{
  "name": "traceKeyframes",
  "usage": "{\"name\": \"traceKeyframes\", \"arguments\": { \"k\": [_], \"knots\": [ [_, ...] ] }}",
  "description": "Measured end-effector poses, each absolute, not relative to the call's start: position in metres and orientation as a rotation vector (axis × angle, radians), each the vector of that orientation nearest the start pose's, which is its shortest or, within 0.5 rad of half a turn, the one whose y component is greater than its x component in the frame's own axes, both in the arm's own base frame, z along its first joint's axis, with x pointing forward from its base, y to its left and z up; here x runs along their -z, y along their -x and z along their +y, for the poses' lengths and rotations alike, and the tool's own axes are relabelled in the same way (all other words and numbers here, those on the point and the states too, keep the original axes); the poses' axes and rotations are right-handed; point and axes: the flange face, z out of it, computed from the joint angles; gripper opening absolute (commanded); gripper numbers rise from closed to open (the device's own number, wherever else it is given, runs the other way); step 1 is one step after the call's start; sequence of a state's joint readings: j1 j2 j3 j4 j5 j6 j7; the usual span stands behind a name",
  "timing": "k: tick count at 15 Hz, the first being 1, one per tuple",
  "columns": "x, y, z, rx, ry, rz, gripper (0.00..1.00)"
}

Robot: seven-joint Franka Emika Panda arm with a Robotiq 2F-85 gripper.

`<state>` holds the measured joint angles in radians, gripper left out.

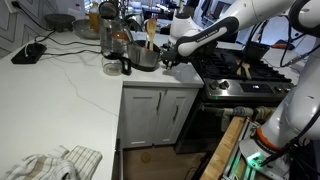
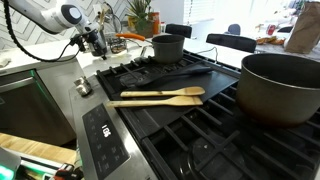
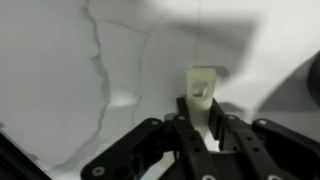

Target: Put the white spoon in the left pot

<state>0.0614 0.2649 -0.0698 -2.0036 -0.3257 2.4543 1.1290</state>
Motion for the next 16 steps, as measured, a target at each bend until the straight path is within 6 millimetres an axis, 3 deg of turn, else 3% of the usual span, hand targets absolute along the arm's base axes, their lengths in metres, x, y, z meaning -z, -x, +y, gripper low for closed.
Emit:
{"name": "traceKeyframes", "arguments": {
  "k": [3,6,13,16],
  "knots": [
    [-0.350,-0.615,-0.005,0.468,2.887,1.434,0.06],
    [-0.369,-0.608,-0.009,0.443,2.886,1.493,0.06],
    [-0.445,-0.570,-0.006,0.355,2.921,1.492,0.06],
    [-0.480,-0.555,-0.017,0.340,2.886,1.503,0.06]
  ]
}}
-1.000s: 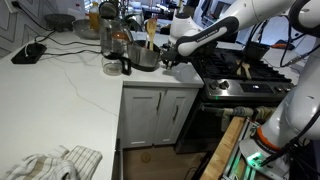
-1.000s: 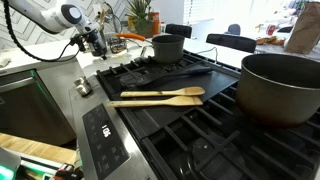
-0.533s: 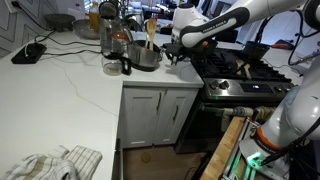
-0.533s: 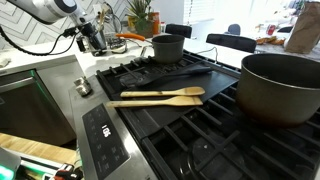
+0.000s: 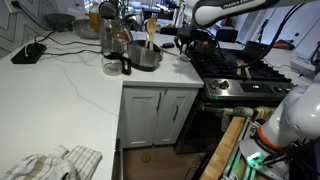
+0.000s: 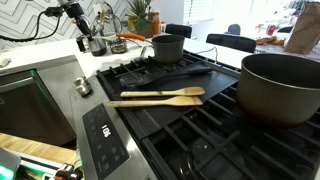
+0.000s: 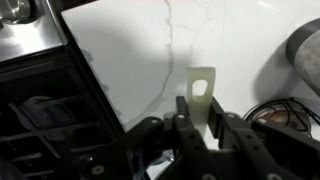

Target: Put the white spoon in the left pot

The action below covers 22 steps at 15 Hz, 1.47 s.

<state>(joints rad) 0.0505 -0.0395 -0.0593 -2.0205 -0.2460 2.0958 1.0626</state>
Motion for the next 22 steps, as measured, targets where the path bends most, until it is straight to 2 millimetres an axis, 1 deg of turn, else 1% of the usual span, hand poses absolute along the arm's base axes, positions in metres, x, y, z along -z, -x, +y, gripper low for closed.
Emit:
{"name": "traceKeyframes", "arguments": {
  "k": [4,5,8,13,14,17,19,22],
  "knots": [
    [-0.517,-0.540,-0.041,0.379,2.799,1.549,0.06],
    [-0.524,-0.537,-0.047,0.393,2.778,1.565,0.24],
    [-0.540,-0.530,-0.061,0.429,2.729,1.598,0.24],
    [-0.540,-0.530,-0.061,0.429,2.726,1.600,0.24],
    [-0.540,-0.530,-0.061,0.429,2.726,1.600,0.06],
    [-0.543,-0.531,-0.064,0.437,2.716,1.610,0.06],
    [-0.549,-0.534,-0.076,0.454,2.683,1.648,0.06],
    [-0.559,-0.540,-0.108,0.463,2.592,1.741,0.06]
  ]
}}
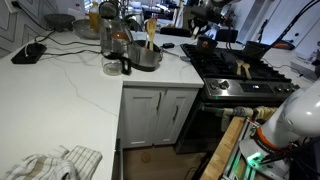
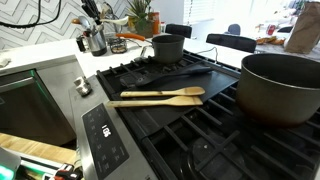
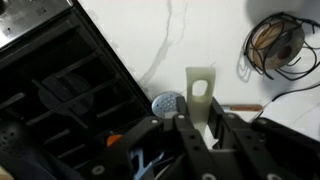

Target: Put the white spoon in the left pot

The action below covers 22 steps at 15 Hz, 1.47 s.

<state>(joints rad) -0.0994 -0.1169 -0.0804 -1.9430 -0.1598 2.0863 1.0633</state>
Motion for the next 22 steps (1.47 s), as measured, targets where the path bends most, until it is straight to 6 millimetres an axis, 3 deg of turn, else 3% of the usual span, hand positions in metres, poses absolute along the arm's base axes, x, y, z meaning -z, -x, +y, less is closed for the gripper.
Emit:
{"name": "traceKeyframes", "arguments": {
  "k": [11,22],
  "knots": [
    [-0.572,-0.547,-0.267,0.446,2.130,2.125,0.06],
    [-0.524,-0.562,-0.382,0.335,1.755,2.246,0.06]
  ]
}}
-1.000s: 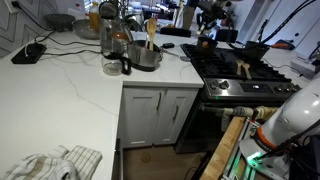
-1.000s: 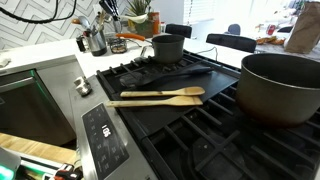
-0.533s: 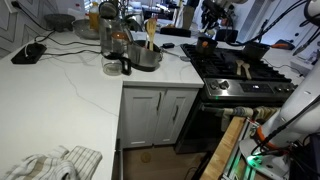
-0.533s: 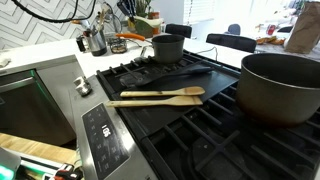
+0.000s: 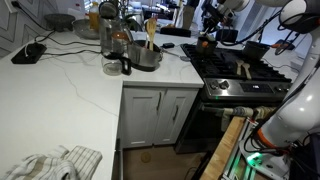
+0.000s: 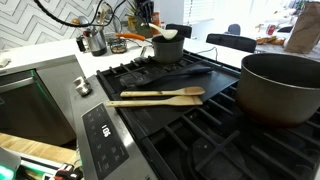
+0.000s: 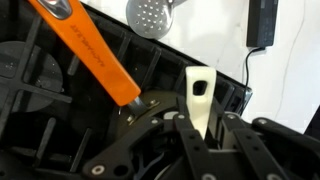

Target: Put the white spoon in the left pot

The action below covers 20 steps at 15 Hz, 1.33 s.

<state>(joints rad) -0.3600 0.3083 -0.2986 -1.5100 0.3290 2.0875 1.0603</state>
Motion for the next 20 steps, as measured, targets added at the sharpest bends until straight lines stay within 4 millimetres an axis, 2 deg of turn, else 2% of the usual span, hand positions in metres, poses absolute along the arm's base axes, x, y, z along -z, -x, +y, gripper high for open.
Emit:
{"name": "traceKeyframes", "arguments": {
  "k": [5,14,15,16,17,20],
  "knots": [
    [-0.516,-0.561,-0.409,0.310,1.632,2.245,0.06],
    [-0.489,-0.567,-0.419,0.155,1.524,2.217,0.06],
    [-0.487,-0.568,-0.420,0.138,1.522,2.216,0.18],
    [-0.485,-0.568,-0.420,0.120,1.524,2.215,0.49],
    [-0.482,-0.569,-0.421,0.106,1.526,2.215,0.51],
    [-0.481,-0.571,-0.421,0.086,1.535,2.214,0.71]
  ]
}}
